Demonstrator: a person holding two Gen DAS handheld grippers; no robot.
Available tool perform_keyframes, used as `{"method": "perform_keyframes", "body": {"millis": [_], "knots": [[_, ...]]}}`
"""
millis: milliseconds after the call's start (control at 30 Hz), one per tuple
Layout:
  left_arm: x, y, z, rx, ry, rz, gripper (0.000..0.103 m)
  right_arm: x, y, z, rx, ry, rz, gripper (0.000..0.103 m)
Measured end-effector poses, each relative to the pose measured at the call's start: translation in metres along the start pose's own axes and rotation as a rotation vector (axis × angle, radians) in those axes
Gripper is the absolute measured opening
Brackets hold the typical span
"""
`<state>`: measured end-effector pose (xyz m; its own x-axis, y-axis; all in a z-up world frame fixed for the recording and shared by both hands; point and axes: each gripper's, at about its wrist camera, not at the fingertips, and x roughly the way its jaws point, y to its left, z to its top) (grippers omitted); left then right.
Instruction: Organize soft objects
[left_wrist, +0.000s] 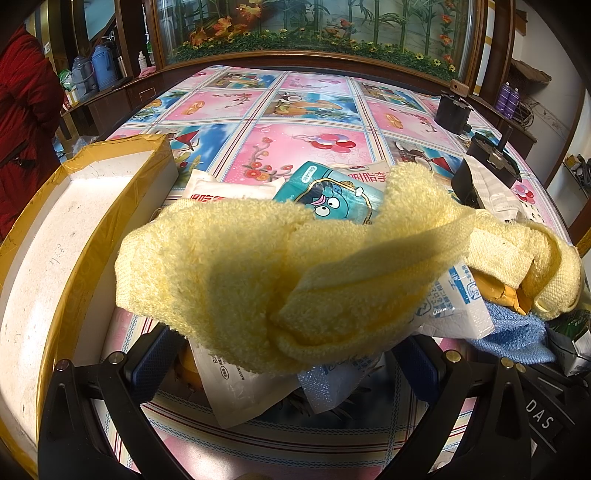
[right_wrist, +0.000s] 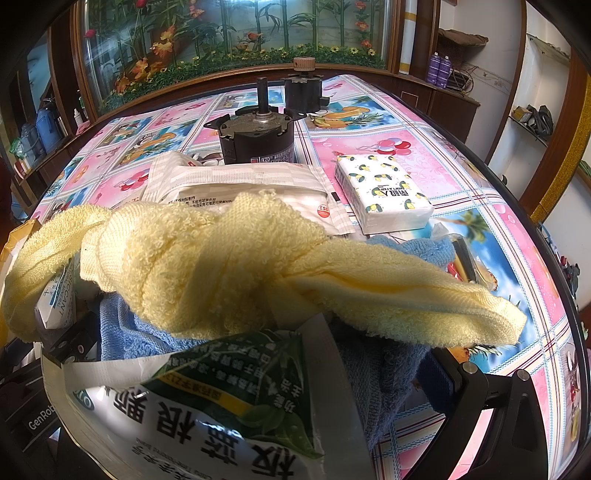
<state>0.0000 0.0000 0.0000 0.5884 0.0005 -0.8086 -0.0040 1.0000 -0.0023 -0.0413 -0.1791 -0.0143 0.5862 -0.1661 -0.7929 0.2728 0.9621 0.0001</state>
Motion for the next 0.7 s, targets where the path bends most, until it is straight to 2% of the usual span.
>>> {"method": "perform_keyframes", "body": {"millis": [400, 567, 633, 700], "knots": [[-0.0009, 0.0006, -0.0007, 0.013, 0.006, -0.008, 0.103, 0.0003, 0.0, -0.0006, -0.004, 0.001, 0.004, 0.103], [-0.0029, 0.0016, -0.001, 0.098, 0.054, -0.065, 0.103, 0.0005, -0.0024, 0.0037, -0.062, 0.081, 0.046, 0.103], [-0.006, 0.0033, -0.0055, 0.105, 0.032, -0.076, 0.103, 0.0019, -0.0028, 0.0055, -0.105, 0.104, 0.07, 0.103], [-0.0056, 0.0027, -0.0057, 0.095, 0.023, -0.063, 0.103, 0.0013, -0.0034, 0.0035, -0.097, 0.082, 0.068, 0.103]]}}
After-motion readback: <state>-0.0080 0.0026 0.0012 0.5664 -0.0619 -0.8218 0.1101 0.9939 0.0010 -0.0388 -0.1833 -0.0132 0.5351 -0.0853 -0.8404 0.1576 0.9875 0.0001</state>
